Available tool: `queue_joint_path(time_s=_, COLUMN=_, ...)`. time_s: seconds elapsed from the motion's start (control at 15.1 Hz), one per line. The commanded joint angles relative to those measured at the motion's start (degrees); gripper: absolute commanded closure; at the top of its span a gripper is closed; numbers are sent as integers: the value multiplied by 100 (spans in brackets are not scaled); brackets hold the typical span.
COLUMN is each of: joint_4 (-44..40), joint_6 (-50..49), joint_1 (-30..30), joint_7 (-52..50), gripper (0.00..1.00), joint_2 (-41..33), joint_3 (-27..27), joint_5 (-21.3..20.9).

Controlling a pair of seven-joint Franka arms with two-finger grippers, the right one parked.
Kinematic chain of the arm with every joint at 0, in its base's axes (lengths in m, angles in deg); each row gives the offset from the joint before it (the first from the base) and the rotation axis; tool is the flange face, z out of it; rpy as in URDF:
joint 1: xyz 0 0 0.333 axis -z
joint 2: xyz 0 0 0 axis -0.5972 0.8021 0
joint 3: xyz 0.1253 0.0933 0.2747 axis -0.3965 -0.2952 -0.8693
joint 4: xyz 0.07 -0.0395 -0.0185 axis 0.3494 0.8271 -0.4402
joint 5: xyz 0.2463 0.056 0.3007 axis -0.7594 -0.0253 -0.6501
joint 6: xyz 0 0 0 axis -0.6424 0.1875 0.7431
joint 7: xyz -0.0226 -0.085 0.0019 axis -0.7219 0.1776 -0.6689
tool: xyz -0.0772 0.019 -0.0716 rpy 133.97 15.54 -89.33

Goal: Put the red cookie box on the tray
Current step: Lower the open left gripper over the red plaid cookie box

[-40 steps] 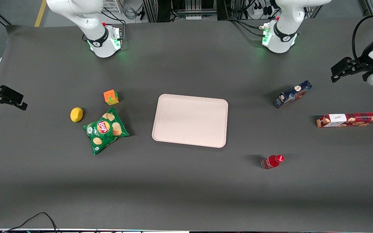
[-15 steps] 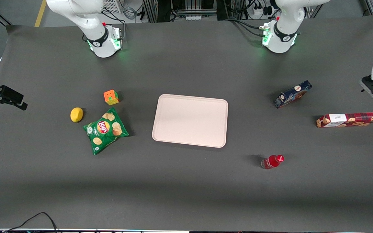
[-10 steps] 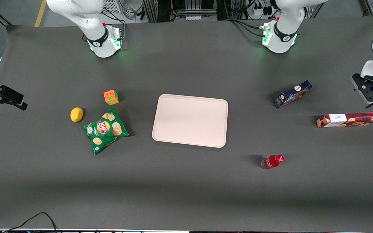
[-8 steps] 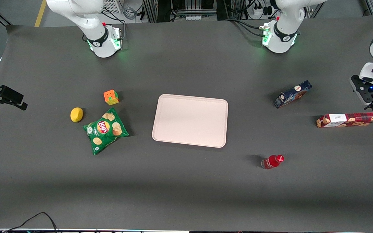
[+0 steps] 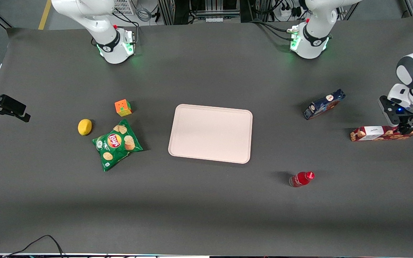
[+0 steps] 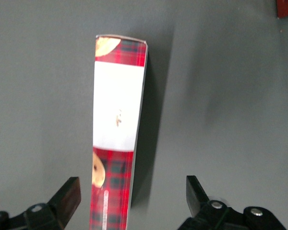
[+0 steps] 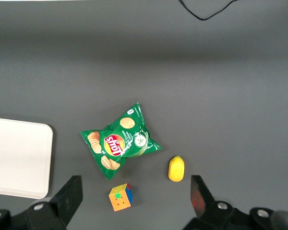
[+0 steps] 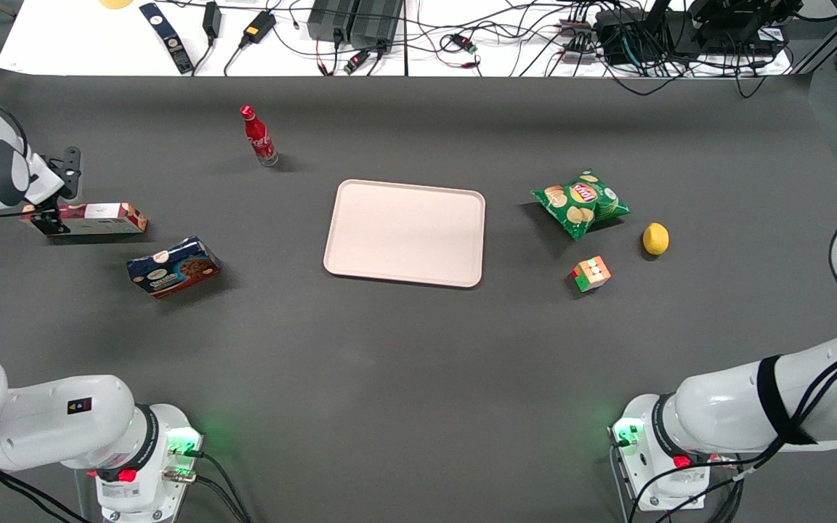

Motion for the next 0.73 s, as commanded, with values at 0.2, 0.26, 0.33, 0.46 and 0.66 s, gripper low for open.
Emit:
queue_joint_path(time_s=0.2, joint_4=-484, joint_6=92, joint_1=-47, joint_7=1175, gripper=2, joint_2=724, joint_3=34, joint_5=1060)
queue_joint_path(time_s=0.26, joint_4=-501, joint_6=92, joint_1=-47, joint_7=1175, gripper=2, joint_2=759, joint_3=34, joint_5=1060)
queue_joint_path(time_s=0.33, joint_4=-545, joint_6=92, joint_1=-47, joint_7=1175, gripper=2, joint_2=803, joint_3=34, joint_5=1069)
queue_joint_path(time_s=0.46, joint_4=-607, joint_6=110, joint_1=-47, joint_7=1175, gripper=2, joint_2=891, joint_3=34, joint_5=1078)
queue_joint_path(time_s=0.66, joint_4=-625, joint_6=189, joint_1=-47, joint_7=1175, gripper=6, joint_2=970, joint_3=34, joint_5=1087)
